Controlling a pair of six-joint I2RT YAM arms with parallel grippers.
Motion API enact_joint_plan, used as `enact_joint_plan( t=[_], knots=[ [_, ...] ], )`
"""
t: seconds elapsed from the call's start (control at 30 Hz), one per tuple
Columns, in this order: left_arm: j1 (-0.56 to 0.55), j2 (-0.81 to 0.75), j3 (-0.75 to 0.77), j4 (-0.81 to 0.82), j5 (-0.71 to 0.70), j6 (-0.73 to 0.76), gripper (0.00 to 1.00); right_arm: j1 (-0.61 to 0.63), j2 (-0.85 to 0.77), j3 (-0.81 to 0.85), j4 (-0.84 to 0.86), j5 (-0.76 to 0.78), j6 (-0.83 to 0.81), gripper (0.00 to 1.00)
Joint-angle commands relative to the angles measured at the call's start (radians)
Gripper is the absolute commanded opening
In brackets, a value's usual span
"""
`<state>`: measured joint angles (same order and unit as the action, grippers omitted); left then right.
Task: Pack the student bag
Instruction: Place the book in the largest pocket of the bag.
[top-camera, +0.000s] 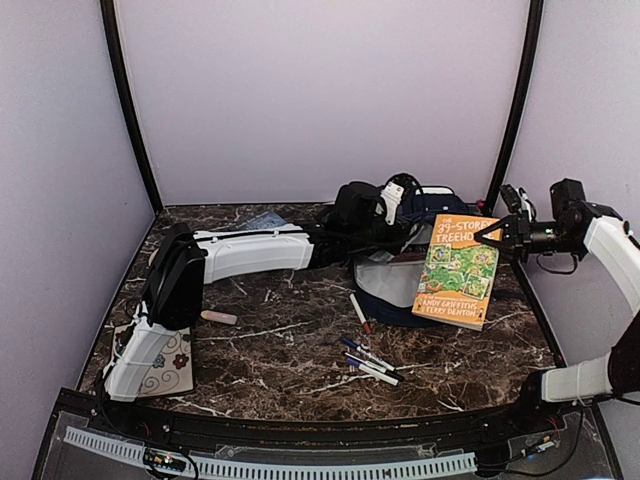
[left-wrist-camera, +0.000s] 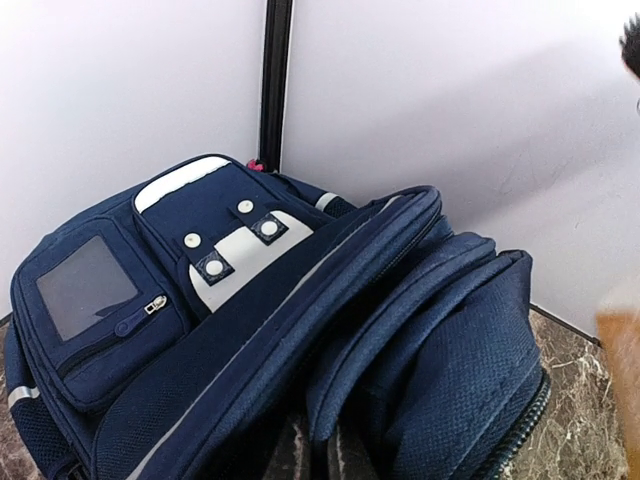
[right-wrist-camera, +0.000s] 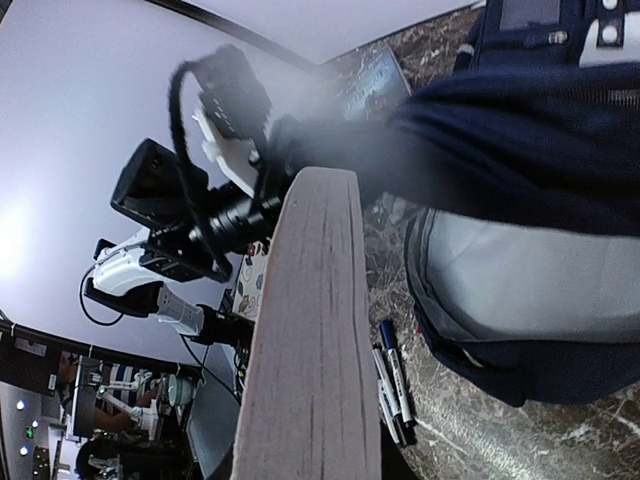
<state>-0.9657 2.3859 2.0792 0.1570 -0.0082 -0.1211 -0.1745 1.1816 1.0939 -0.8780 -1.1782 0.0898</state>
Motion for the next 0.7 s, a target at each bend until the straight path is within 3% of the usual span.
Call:
enact_joint_plan(
  t=[0.0,0.17,0.3,0.5,0.67],
  knots=[
    [0.01,-0.039,0.072,0.129,-0.007,-0.041,0.0,0.039,-0.043,-0.109,-0.027,-0.024,0.009,0.0],
    [0.012,-0.036,0.102,0.109,0.013,-0.065,0.0,0.073,-0.05,-0.243,0.091,-0.037,0.129,0.0],
    [0.009,-0.041,0.122,0.106,0.058,-0.107,0.0,0.129,-0.015,-0.246,0.17,0.019,0.152,0.0],
    [-0.004,-0.044,0.137,0.114,0.086,-0.137,0.0,0.167,-0.01,-0.39,0.499,0.061,0.397,0.0],
    [-0.031,-0.055,0.165,0.089,0.092,-0.123,0.0,0.186,0.105,-0.34,0.629,0.099,0.409,0.0]
  ],
)
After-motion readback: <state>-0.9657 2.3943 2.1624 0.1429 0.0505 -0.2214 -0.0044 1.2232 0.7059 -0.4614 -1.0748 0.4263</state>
